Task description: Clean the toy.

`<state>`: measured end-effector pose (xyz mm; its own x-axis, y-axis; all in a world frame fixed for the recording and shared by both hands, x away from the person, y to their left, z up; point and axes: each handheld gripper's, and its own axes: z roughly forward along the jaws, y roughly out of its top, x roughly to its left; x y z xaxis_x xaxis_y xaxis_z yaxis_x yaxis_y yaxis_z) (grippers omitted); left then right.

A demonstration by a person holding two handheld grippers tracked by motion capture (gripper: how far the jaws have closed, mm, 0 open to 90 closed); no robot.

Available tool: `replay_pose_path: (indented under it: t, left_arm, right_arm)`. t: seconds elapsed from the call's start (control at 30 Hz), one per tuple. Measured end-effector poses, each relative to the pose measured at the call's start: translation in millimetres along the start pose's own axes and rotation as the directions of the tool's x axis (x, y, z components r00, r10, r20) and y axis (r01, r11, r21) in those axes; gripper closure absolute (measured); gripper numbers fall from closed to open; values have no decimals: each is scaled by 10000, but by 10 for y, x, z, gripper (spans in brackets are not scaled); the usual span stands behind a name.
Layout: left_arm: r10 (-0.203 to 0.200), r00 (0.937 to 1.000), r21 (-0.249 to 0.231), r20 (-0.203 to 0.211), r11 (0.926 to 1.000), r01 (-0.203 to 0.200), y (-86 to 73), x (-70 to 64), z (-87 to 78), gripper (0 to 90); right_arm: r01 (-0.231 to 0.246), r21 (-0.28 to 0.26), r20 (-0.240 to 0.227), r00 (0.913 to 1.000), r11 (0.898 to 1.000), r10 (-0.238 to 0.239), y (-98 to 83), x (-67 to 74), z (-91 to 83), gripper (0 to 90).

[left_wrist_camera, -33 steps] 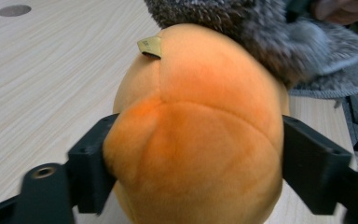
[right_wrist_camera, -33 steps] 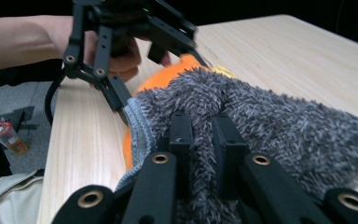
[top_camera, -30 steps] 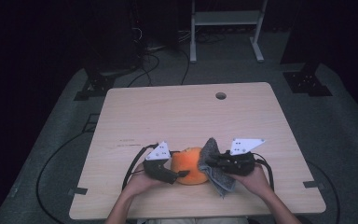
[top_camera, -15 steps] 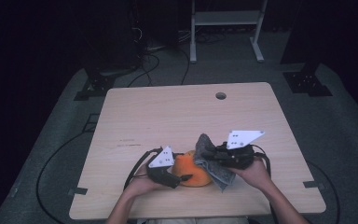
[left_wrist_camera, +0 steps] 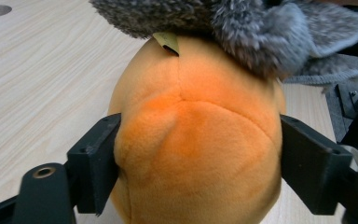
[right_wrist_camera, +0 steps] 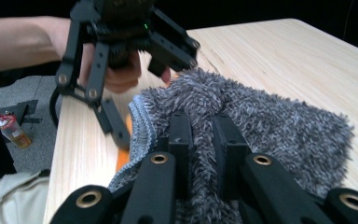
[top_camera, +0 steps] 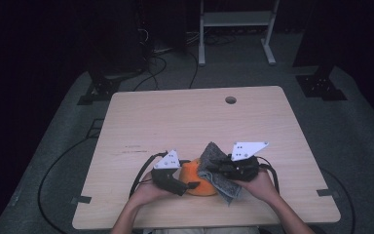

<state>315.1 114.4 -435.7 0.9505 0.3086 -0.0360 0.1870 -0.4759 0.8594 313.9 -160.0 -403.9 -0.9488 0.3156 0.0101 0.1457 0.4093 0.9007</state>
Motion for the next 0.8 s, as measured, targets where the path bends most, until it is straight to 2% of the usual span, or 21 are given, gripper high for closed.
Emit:
replay_pose_path:
  t: [0.13,0.2,0.3,0.43,0.6,0.67,0.8]
  left_arm:
    - [0,10000,-63,7,10000,0,-23,3,-5,229]
    - [-87,10000,-82,10,9999,87,-44,13,-14,230]
    - [16,10000,-14,-17,10000,-16,-62,19,-31,239]
    - [108,9999,-6,-104,9999,-108,-70,6,-14,255]
    - [270,9996,30,-56,9996,-269,-86,-1,-34,256]
    - [307,9995,33,-32,9995,-307,-97,2,-44,256]
    - [313,9995,7,-1,9995,-313,-111,6,-53,252]
  right_arm:
    - [-374,77,271,9989,9993,372,-155,-50,-124,788]
    - [-686,158,351,9971,9975,680,-247,-94,-177,788]
    - [-1156,383,537,9921,9926,1135,-359,-167,-233,788]
    - [-1160,501,646,9915,9920,1127,-313,-185,-254,788]
    - [-910,25,399,9951,9959,908,-151,-165,-204,788]
    - [-952,88,374,9948,9954,948,-161,-172,-165,789]
    - [-1387,-103,265,9899,9903,1389,-272,-206,-159,790]
